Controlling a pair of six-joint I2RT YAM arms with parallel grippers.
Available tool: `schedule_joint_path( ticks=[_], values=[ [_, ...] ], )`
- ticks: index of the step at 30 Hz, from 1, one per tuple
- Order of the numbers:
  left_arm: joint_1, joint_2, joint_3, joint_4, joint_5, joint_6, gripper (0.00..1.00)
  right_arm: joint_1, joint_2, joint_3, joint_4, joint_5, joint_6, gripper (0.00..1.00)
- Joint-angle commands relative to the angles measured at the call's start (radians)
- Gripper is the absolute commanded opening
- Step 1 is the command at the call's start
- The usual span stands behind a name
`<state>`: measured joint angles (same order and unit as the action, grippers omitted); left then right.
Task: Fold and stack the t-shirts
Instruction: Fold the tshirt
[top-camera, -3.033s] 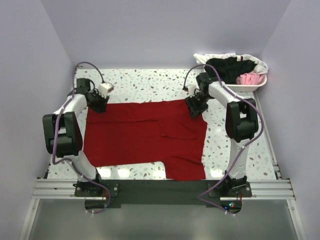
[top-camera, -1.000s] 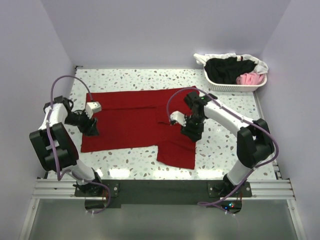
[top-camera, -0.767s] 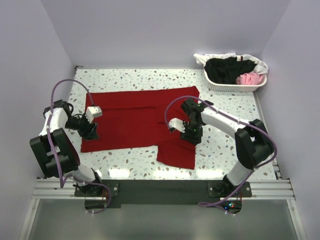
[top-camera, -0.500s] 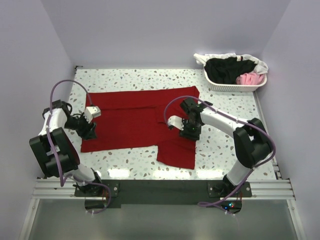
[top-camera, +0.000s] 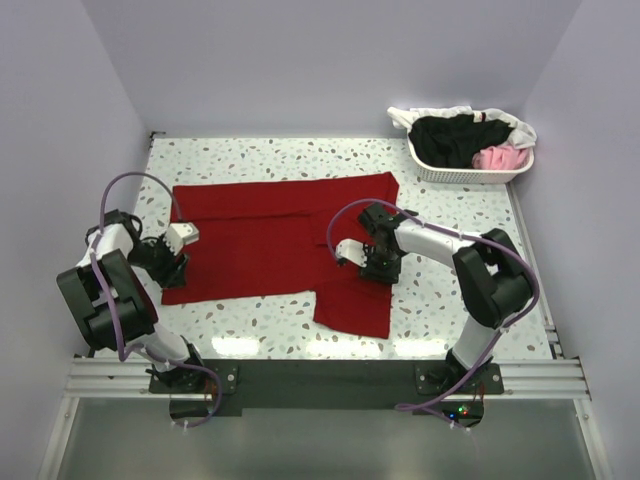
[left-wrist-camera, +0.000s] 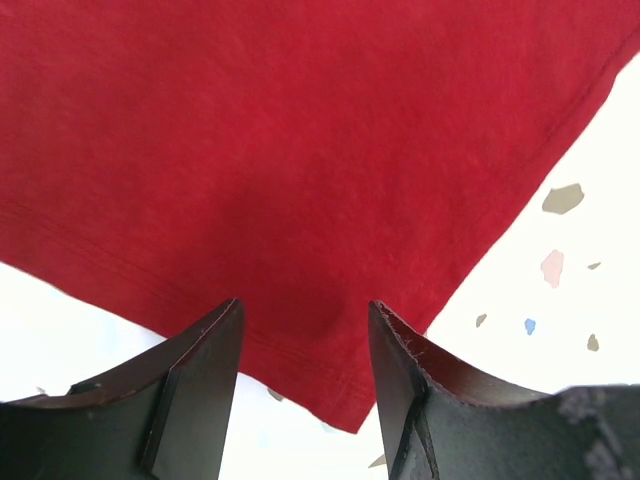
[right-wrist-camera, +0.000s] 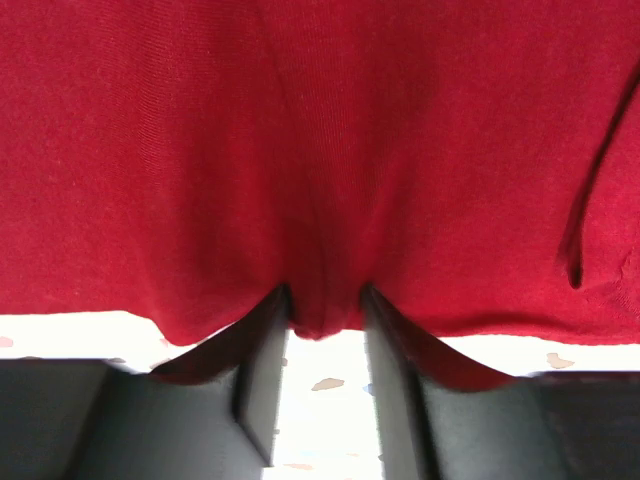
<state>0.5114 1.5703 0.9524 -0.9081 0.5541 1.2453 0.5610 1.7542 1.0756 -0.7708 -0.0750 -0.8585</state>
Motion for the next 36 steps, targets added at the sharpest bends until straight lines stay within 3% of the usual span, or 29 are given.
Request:
schedule_joint_path(
  ticks=[1,5,12,21,24,25,31,36],
  values=[
    [0.021,-0.026,-0.023,0.016,-0.029,0.115,0.58,0.002,0.011,-0.026,0.039,0.017,-0.014,0.36],
    [0.032,-0.013,-0.015,-0.115,-0.025,0.369,0.57,0.0,0.013,-0.02,0.025,0.02,-0.011,0.24],
    [0.039,-0.006,-0.059,-0.178,-0.079,0.601,0.55,0.002,0.016,-0.002,0.005,0.024,0.007,0.0],
    [0.039,-0.023,-0.196,-0.025,-0.129,0.614,0.52,0.0,0.014,0.026,-0.031,0.007,0.004,0.0],
    [0.039,-0.027,-0.27,0.09,-0.187,0.611,0.43,0.002,0.011,0.029,-0.035,0.009,0.003,0.0],
    [0.039,-0.03,-0.297,0.107,-0.2,0.611,0.3,0.002,0.01,0.032,-0.045,0.009,0.001,0.0],
    [0.05,-0.093,-0.296,0.091,-0.198,0.638,0.0,0.0,-0.028,0.024,-0.081,0.007,0.01,0.0],
    [0.081,-0.111,-0.181,-0.046,-0.135,0.654,0.0,0.002,-0.076,0.012,-0.113,0.006,0.013,0.0]
  ],
)
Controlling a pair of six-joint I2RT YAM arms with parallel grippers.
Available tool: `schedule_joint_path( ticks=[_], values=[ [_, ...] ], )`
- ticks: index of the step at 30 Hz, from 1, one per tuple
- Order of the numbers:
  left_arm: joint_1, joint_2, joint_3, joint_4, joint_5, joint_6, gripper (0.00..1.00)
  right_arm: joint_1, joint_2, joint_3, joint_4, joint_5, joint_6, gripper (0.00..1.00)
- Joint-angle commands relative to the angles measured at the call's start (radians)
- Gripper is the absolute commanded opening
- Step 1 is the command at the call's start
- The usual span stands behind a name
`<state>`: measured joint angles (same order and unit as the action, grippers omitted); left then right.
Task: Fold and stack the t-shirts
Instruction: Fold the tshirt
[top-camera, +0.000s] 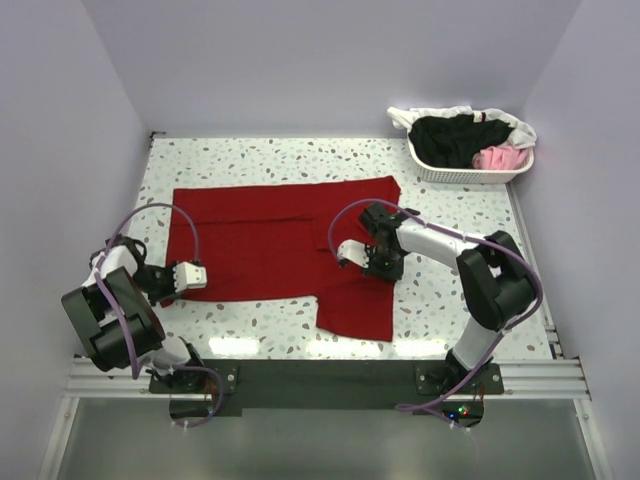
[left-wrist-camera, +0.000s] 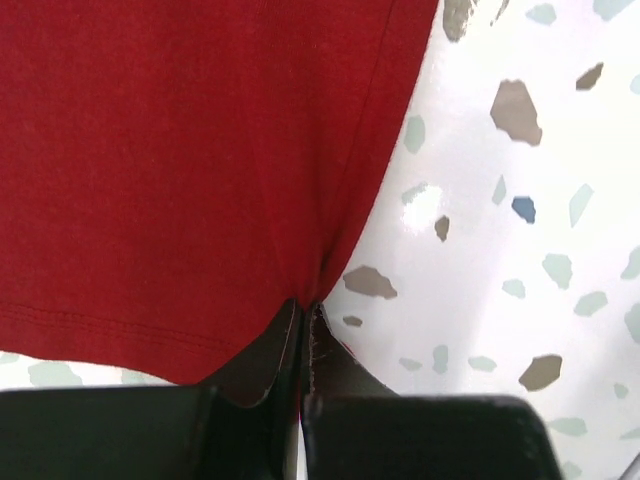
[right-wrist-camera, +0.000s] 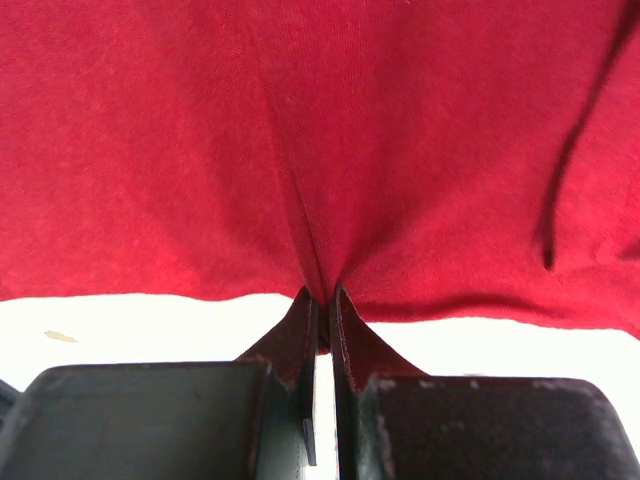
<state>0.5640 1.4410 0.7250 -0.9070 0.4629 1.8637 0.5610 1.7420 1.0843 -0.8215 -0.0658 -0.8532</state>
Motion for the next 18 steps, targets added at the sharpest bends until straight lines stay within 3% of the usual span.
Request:
schedule_joint_path(
  ticks=[1,9,18],
  values=[
    [0.034,0.015,0.065,-0.088,-0.03,0.043,0.0,0.0,-0.078,0.005,-0.068,-0.002,0.008,0.0],
    [0.042,-0.03,0.126,-0.185,0.022,0.063,0.0,-0.01,-0.084,0.077,-0.125,-0.011,-0.006,0.0],
    [0.042,0.068,0.264,-0.187,0.101,-0.073,0.0,-0.056,-0.019,0.236,-0.205,-0.025,-0.035,0.0]
  ],
)
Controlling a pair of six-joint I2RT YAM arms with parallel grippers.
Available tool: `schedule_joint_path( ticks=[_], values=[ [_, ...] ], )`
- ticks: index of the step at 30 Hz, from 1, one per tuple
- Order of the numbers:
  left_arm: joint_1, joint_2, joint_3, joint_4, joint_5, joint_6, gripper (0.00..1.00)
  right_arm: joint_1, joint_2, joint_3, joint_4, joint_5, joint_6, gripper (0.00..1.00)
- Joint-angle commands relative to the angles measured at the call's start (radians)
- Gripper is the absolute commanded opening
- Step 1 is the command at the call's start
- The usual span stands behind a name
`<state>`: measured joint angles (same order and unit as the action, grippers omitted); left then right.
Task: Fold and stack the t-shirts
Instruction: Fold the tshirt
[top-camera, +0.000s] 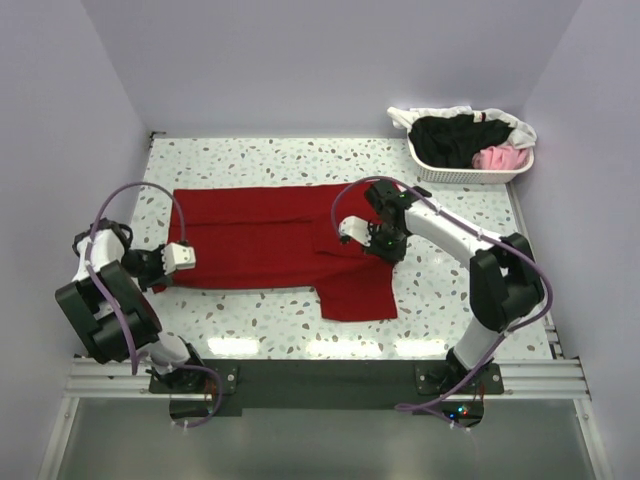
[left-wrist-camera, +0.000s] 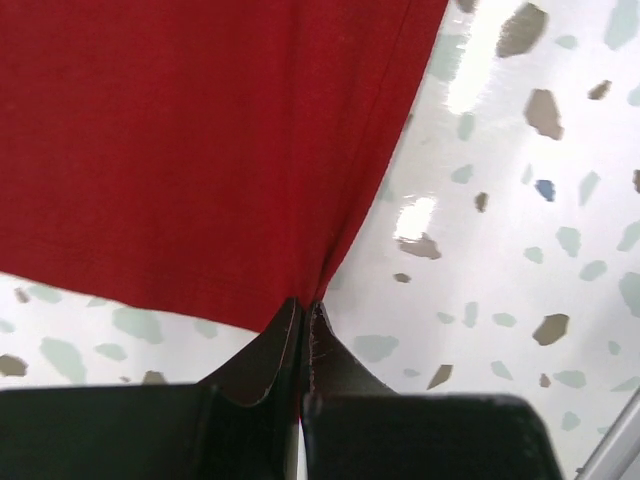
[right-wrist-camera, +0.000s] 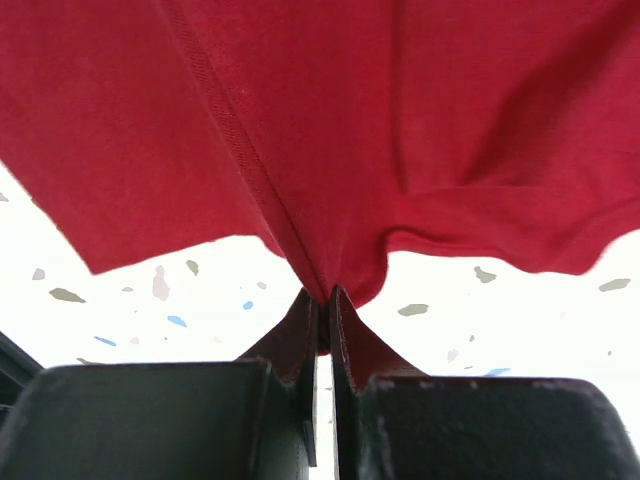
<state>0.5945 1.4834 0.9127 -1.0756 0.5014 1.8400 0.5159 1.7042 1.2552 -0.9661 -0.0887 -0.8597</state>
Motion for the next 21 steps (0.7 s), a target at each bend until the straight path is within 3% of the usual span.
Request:
schedule_joint_path(
  ticks=[1,21],
  values=[
    [0.011,0.052,0.093,-0.027,0.084,-0.071,0.0,-0.011,0.026,0.087,-0.063,-0.002,-0.035,0.0],
    [-0.051,0.278,0.347,0.085,0.166,-0.375,0.0,-0.097,0.265,0.389,-0.167,0.012,-0.088,0.0]
  ],
)
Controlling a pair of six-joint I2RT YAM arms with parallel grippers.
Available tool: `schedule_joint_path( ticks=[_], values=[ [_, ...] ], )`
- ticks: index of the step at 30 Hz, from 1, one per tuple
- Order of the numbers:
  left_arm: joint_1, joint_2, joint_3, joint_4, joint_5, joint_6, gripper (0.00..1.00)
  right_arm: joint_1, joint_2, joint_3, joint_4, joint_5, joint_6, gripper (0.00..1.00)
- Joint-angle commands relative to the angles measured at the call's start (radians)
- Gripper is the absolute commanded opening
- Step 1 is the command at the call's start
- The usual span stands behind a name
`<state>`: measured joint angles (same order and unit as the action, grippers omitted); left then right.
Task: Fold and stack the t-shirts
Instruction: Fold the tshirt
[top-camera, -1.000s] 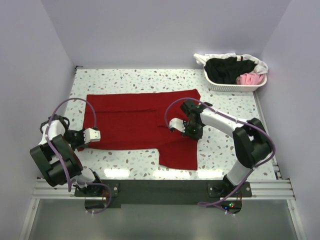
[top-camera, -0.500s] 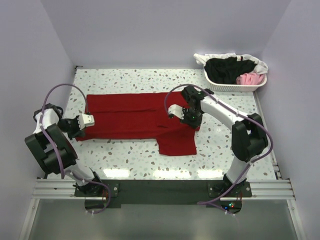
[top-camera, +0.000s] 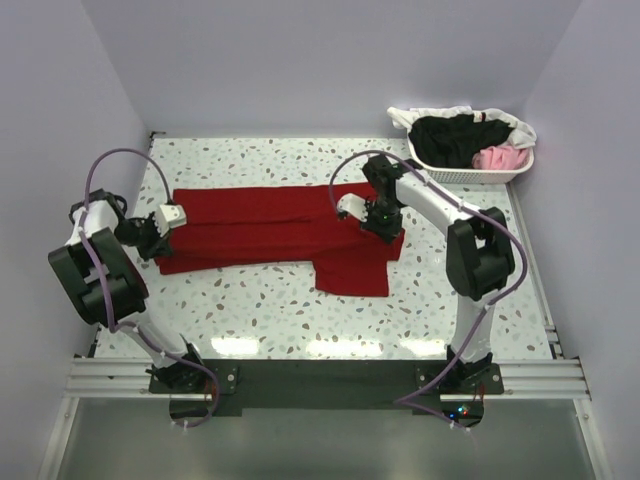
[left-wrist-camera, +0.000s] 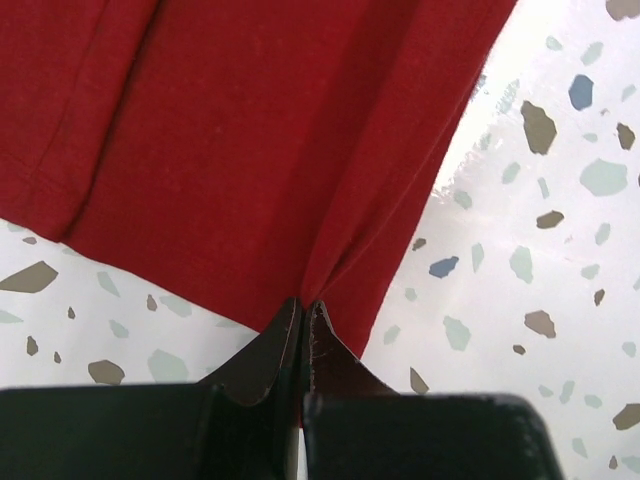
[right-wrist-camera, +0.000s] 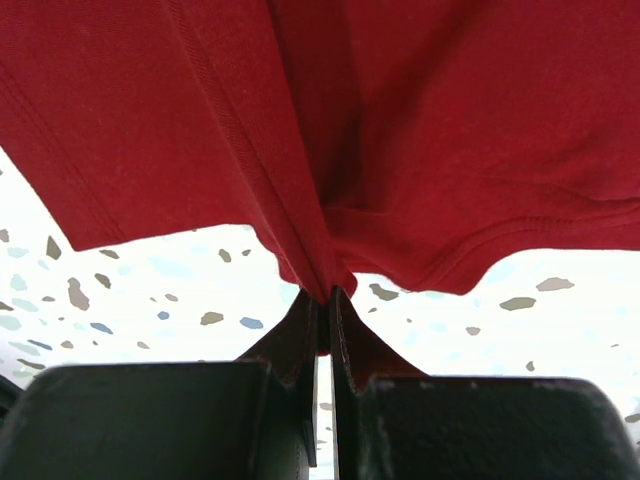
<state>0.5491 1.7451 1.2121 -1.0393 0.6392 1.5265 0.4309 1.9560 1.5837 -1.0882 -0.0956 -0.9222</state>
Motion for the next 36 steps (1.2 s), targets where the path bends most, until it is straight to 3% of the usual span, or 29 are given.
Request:
schedule_joint_path(
  ticks=[1,17,36],
  values=[
    [-0.008,0.03,0.052,0.056,0.03,-0.078,0.0,-0.011,0.023,0.079,-0.048,0.02,-0.029,0.0],
    [-0.029,0.168,0.144,0.114,-0.004,-0.173,0.0,-0.017,0.176,0.254,-0.079,0.057,-0.06,0.0],
    [-0.051,0.186,0.142,0.159,-0.033,-0.203,0.0,-0.021,0.25,0.352,-0.11,0.071,-0.081,0.0]
  ],
)
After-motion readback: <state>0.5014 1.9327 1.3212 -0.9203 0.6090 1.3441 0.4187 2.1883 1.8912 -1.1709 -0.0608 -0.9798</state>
